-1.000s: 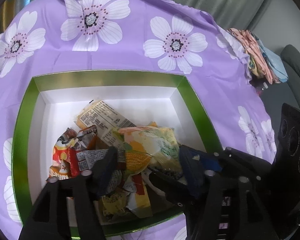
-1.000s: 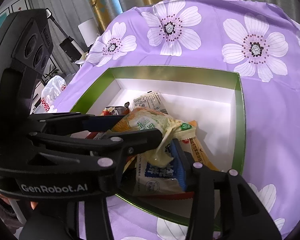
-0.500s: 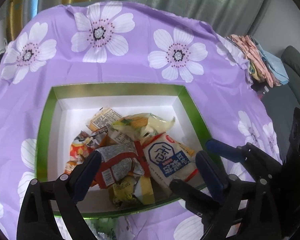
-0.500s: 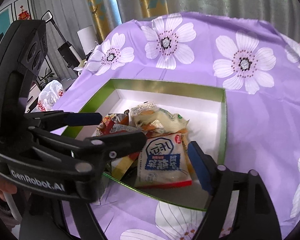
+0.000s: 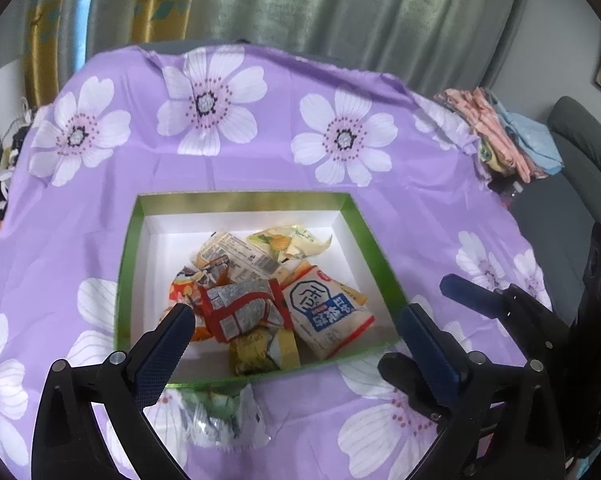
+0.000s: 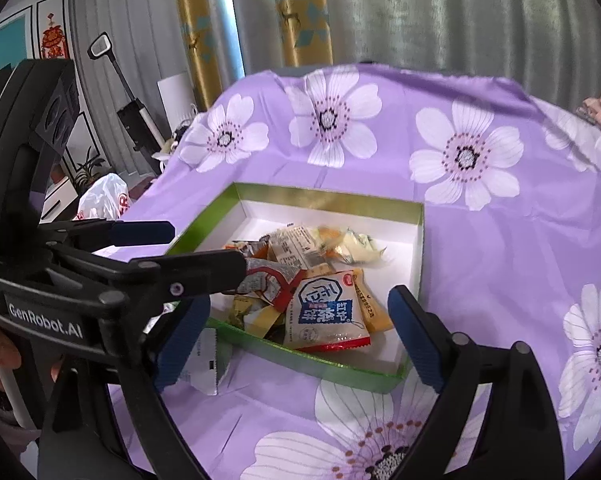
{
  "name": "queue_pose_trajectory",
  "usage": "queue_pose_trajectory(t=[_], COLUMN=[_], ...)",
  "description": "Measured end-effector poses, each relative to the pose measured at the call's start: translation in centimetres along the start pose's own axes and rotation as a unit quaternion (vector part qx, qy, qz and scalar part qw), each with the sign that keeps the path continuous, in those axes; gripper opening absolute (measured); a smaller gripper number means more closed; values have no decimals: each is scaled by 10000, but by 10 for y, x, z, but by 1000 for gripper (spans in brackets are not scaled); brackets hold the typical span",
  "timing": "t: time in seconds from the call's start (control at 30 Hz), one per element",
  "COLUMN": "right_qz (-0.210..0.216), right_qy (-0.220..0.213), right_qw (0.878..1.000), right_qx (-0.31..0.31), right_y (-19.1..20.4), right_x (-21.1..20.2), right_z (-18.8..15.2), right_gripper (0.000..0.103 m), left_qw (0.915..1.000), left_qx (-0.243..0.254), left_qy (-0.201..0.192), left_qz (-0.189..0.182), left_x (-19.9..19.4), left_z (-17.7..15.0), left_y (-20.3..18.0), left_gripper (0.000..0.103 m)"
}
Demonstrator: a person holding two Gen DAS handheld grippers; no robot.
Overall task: Organize snacks
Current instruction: 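Withdraw the right gripper from the green box, then move the right gripper down to the white milk bag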
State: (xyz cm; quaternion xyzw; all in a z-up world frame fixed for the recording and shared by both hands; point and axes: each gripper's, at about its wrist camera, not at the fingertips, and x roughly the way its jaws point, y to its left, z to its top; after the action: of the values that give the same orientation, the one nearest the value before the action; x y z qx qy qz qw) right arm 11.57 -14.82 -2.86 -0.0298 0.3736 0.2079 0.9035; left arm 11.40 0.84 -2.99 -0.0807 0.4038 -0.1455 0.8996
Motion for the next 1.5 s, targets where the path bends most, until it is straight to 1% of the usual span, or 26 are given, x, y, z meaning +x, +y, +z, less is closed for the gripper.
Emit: queue_pose_trajectory(t=[0.13, 0.2, 0.23, 0.5, 0.7, 0.77, 0.97, 1.03, 1.17, 1.27, 1.37, 1.5], right_qz=[-49, -94, -125, -186, -148, -105, -64, -52, -33, -34, -41, -45], right_qy=[-162, -242, -291, -477, -585, -599, -500, -446, -312, -256, -207, -164], right_qw=[9998, 9996, 9994, 9985, 9980, 9980, 9987, 9990, 9995, 9997, 9998, 9998], right_qx=[-83, -130, -162, -216, -192, -170, -61, -44, -27, -22, -40, -68], right_y=[8, 12, 15, 27, 35, 37, 40, 43, 48, 50, 54, 57], right_x=[-20, -29, -34, -67, -88, -93, -98, -95, -90, -88, -85, -81], right_z=[-3, -5, -6, -13, -22, -27, -42, -47, -56, -59, -61, -60], right_gripper=[93, 98, 99, 99, 102, 102, 102, 102, 102, 102, 102, 102], left_qw=[9998, 9997, 9995, 9982, 9971, 9968, 9958, 9960, 9965, 9969, 9970, 9971], left_qx=[49, 67, 67, -35, -223, -302, -550, -610, -617, -630, -628, -671], left_qy=[-164, -242, -298, -544, -594, -609, -597, -524, -379, -300, -241, -200], left_qz=[37, 59, 62, 230, 417, 419, 419, 382, 412, 363, 374, 302], left_x=[-23, -33, -39, -76, -95, -100, -106, -103, -96, -92, -89, -85], left_z=[-7, -10, -12, -31, -47, -53, -71, -77, -86, -92, -95, -98], left_y=[-4, -5, -6, -3, 7, 11, 24, 27, 29, 30, 33, 38], left_gripper=[102, 102, 102, 102, 102, 102, 102, 102, 102, 102, 102, 102])
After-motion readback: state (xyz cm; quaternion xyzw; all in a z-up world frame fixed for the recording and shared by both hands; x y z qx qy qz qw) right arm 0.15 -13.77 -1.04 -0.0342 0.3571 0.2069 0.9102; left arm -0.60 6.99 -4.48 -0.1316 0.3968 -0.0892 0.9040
